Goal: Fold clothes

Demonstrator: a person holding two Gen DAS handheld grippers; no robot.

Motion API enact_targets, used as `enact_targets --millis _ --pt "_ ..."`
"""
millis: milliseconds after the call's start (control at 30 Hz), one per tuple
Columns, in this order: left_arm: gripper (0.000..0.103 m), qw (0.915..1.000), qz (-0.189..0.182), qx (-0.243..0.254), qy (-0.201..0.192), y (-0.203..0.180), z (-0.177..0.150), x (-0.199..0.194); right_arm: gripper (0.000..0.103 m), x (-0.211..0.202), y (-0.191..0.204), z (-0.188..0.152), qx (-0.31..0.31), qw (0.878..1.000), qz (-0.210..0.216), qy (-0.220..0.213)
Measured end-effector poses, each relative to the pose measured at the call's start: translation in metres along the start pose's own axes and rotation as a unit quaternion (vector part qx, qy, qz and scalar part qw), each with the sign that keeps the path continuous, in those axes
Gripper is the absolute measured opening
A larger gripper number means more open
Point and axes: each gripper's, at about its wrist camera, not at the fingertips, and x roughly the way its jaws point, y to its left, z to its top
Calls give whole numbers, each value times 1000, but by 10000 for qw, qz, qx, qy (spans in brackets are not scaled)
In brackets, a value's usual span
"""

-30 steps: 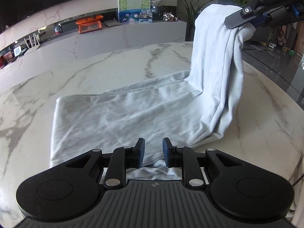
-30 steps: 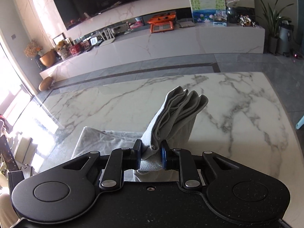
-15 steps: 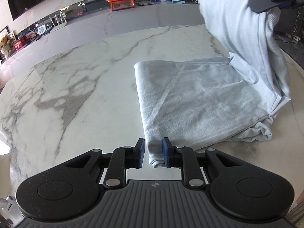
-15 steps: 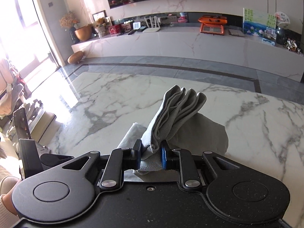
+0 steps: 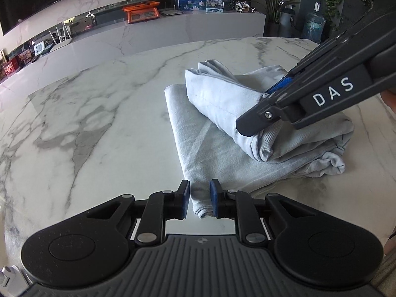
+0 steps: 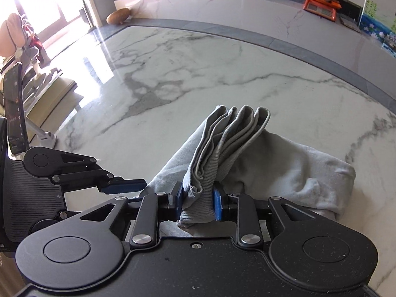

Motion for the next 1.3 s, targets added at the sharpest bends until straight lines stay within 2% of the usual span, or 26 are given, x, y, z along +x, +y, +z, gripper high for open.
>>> enact_targets --millis 100,333,467,600,633,700,800,900,1067,1133,1200,1300 --pt "16 10000 40 61 24 1 2 -3 40 -8 -2 -2 135 9997 192 -94" --pt "16 9996 206 135 102 6 2 -13 41 -38 -18 -17 525 9974 340 -363" --pt "16 9996 280 17 -15 12 3 -26 41 -51 -36 -33 697 9964 -81 -477" --pt "18 9991 36 -189 -389 13 16 -40 41 -61 -53 -53 837 9943 -397 -528" --pt "20 9986 -87 -219 -479 11 20 -43 41 -62 -56 -58 873 9940 -389 -536" --pt "32 9974 -341 -264 -579 5 30 -44 41 -64 -58 -66 932 9934 -336 -576" --pt "36 9972 -401 -333 -528 -2 40 -32 41 -64 -56 -75 862 9936 -282 -669" --pt "34 9978 -302 -472 -367 -3 42 -17 41 -57 -54 -81 760 9946 -318 -636" --pt "14 9975 -234 -664 -79 0 35 -2 40 -44 -54 -96 687 9957 -396 -488" --pt "11 9966 -173 -808 -20 3 30 1 30 -40 -54 -102 645 9959 -456 -442" --pt "11 9956 -135 -926 -8 7 25 2 15 -38 -54 -106 560 9959 -571 -418" --pt "11 9945 -106 -1039 -39 11 19 3 12 -36 -55 -110 528 9962 -571 -388"
